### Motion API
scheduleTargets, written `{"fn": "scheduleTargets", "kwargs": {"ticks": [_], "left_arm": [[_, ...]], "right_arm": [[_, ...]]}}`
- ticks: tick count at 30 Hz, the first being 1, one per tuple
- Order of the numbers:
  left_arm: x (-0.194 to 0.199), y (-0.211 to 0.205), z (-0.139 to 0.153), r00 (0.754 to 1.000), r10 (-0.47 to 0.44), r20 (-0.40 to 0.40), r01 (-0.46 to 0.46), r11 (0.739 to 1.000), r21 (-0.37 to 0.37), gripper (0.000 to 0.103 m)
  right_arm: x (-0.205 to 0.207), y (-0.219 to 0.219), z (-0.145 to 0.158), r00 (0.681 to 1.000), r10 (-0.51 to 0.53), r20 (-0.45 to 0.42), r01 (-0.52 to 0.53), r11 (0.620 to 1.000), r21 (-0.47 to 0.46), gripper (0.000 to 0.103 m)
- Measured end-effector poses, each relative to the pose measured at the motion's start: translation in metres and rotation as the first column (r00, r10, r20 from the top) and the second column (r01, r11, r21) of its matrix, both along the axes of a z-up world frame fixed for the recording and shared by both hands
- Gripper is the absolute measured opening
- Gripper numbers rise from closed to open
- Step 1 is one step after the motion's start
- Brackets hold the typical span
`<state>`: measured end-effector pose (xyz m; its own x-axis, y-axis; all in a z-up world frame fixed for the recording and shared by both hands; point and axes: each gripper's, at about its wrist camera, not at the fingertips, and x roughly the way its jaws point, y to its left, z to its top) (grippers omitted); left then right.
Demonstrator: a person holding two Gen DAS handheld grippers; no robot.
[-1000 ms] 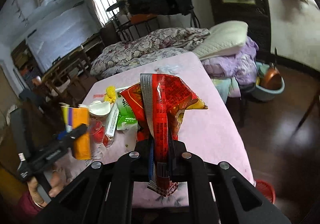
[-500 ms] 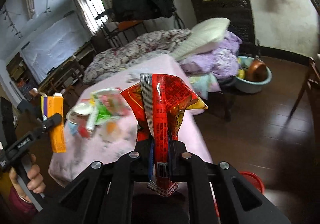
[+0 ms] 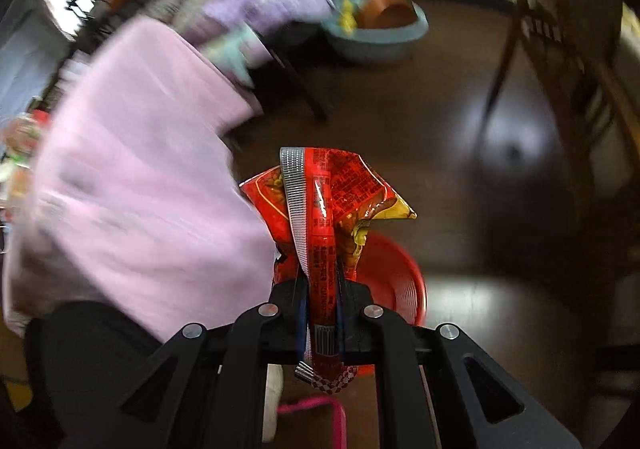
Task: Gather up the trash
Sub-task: 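Carry the bag and box to the red basket and open both tools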
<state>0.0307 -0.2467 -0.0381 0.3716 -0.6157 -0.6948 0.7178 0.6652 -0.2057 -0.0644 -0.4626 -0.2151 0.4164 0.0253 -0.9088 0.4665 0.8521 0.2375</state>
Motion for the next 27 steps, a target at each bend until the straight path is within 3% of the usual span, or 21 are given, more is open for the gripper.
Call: {"fn": "scheduleTargets", "kwargs": {"ticks": [1, 2, 3, 4, 6, 8, 16, 18, 19, 21, 27], "left_arm": [[0.0, -0.01, -0.006, 1.0, -0.014, -0.007, 0.014, 1.0, 0.018, 0.057], [0.0, -0.013, -0.009, 1.0, -0.021, -0.013, 0.021, 0.999, 0.026, 0.057], [-0.002, -0.017, -0.013, 0.999, -0.028, -0.021, 0.029, 0.999, 0.035, 0.057], [-0.002, -0.024, -0.017, 0.999, -0.041, -0.033, 0.042, 0.998, 0.046, 0.057], [-0.005, -0.038, -0.025, 0.996, -0.066, -0.052, 0.069, 0.996, 0.064, 0.057], [-0.011, -0.052, -0.033, 0.992, -0.103, -0.075, 0.108, 0.991, 0.08, 0.057], [-0.033, -0.122, -0.077, 0.959, -0.202, -0.198, 0.23, 0.964, 0.131, 0.06], [-0.04, -0.136, -0.09, 0.959, -0.2, -0.202, 0.236, 0.956, 0.176, 0.073], [-0.043, -0.139, -0.093, 0.964, -0.19, -0.189, 0.226, 0.955, 0.194, 0.08], [-0.046, -0.137, -0.093, 0.968, -0.185, -0.172, 0.219, 0.955, 0.202, 0.081], [-0.042, -0.112, -0.076, 0.979, -0.134, -0.155, 0.157, 0.977, 0.147, 0.086]], "right_arm": [[0.001, -0.001, -0.018, 0.999, 0.002, -0.034, -0.002, 1.0, 0.02, 0.016], [0.002, -0.002, -0.039, 0.998, 0.004, -0.069, -0.002, 1.0, 0.03, 0.024], [0.002, -0.003, -0.055, 0.995, -0.004, -0.097, 0.006, 1.0, 0.023, 0.041], [0.001, -0.005, -0.067, 0.992, -0.022, -0.123, 0.023, 1.0, 0.009, 0.046], [-0.006, -0.01, -0.079, 0.989, -0.063, -0.131, 0.068, 0.997, 0.038, 0.045], [-0.014, -0.017, -0.075, 0.991, -0.093, -0.1, 0.102, 0.991, 0.089, 0.049], [-0.046, -0.058, -0.038, 0.97, -0.244, 0.004, 0.244, 0.969, 0.023, 0.055], [-0.053, -0.068, -0.031, 0.964, -0.266, 0.025, 0.266, 0.964, 0.014, 0.055], [-0.057, -0.07, -0.027, 0.961, -0.273, 0.036, 0.273, 0.962, 0.005, 0.055], [-0.06, -0.073, -0.023, 0.96, -0.275, 0.045, 0.276, 0.961, -0.006, 0.055], [-0.059, -0.068, -0.011, 0.963, -0.258, 0.077, 0.26, 0.966, -0.01, 0.056]]}}
